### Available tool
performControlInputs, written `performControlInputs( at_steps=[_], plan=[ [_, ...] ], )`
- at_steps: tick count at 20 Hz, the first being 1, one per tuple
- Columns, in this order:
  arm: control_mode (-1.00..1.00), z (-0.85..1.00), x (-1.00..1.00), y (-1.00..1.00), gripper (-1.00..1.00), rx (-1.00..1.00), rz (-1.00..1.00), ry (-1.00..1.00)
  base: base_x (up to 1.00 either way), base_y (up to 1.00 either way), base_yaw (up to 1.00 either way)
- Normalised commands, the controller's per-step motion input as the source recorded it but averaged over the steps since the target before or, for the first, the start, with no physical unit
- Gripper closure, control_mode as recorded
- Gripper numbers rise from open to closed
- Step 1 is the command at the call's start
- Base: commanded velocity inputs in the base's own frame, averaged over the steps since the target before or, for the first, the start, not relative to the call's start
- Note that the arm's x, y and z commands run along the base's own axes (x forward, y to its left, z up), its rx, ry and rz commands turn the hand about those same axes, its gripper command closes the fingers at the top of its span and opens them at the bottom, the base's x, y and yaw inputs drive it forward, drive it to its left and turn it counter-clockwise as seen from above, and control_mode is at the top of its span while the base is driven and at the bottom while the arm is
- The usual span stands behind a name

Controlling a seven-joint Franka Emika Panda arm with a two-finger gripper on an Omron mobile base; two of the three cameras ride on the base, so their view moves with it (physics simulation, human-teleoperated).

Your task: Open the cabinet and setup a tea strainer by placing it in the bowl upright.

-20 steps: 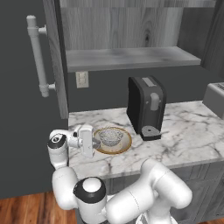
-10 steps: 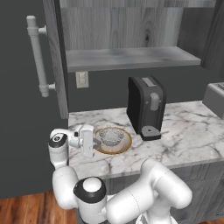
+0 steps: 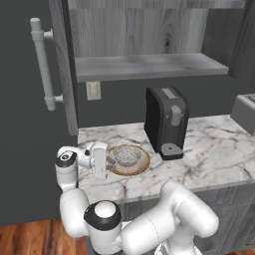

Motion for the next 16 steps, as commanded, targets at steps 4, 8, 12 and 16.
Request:
performControlInputs(
  at_steps=[4, 8, 12, 16],
  plan=[
    [-1.0, -0.01, 0.0, 0.0, -1.0, 0.0, 0.0, 0.0, 0.0, 0.0, 0.0],
    [-1.0, 0.0, 0.0, 0.0, -1.0, 0.0, 0.0, 0.0, 0.0, 0.0, 0.0],
    [-1.0, 0.0, 0.0, 0.0, -1.0, 0.0, 0.0, 0.0, 0.0, 0.0, 0.0],
    [-1.0, 0.0, 0.0, 0.03, -1.0, 0.0, 0.0, 0.0, 0.0, 0.0, 0.0]
  ],
)
